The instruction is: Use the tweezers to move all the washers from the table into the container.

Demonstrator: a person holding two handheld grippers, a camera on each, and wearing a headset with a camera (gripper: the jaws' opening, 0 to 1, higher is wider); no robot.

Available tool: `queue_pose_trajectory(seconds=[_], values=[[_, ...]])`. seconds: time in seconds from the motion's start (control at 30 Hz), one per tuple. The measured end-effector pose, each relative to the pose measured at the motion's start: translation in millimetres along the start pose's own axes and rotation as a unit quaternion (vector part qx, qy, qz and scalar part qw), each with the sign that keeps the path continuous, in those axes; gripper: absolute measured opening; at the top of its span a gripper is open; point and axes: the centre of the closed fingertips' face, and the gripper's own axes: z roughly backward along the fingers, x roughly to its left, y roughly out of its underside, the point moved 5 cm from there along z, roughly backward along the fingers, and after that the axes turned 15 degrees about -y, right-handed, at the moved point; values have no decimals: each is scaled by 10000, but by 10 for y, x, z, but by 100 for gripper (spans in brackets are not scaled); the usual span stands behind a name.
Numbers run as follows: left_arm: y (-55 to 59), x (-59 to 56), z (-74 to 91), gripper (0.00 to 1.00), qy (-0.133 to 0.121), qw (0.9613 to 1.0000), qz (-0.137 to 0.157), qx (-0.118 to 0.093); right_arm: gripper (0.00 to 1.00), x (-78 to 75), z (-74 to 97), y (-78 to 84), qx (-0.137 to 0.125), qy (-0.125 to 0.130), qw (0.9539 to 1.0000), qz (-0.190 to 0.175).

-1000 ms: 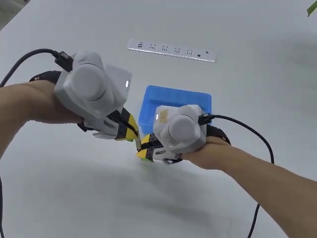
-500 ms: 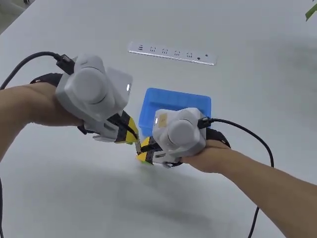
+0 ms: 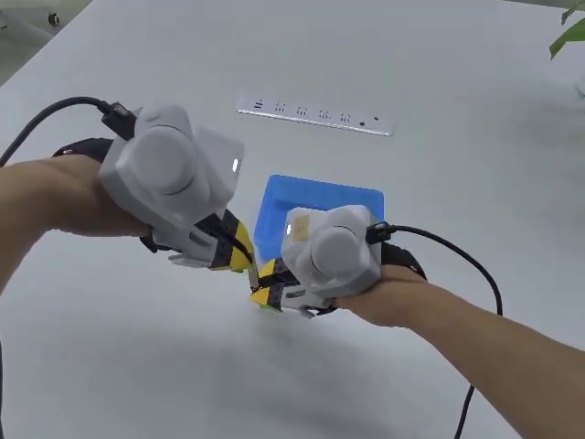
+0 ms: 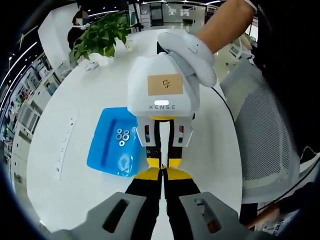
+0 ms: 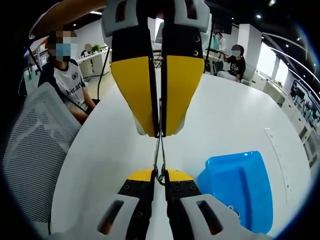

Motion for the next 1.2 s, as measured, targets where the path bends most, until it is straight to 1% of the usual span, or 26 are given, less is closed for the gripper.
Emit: queue_pose_trajectory(seconds=[0.37, 0.6, 0.93, 1.03, 1.2], values=[[-128, 59, 141, 5, -89, 9999, -115, 3, 9, 3, 162, -126, 36, 89, 9999, 132], [-223, 128, 205, 5, -159, 9997, -205, -18, 9, -27, 283, -190, 56, 175, 9996, 198], [-363, 302, 226, 5, -233, 9990, -364, -72, 9, -157, 476, -235, 52, 356, 9990, 255], [-402, 365, 209, 5, -254, 9988, -411, -102, 9, -209, 542, -227, 52, 413, 9988, 258], [-453, 497, 145, 5, -268, 9983, -495, -143, 9, -337, 626, -189, 27, 524, 9984, 223]])
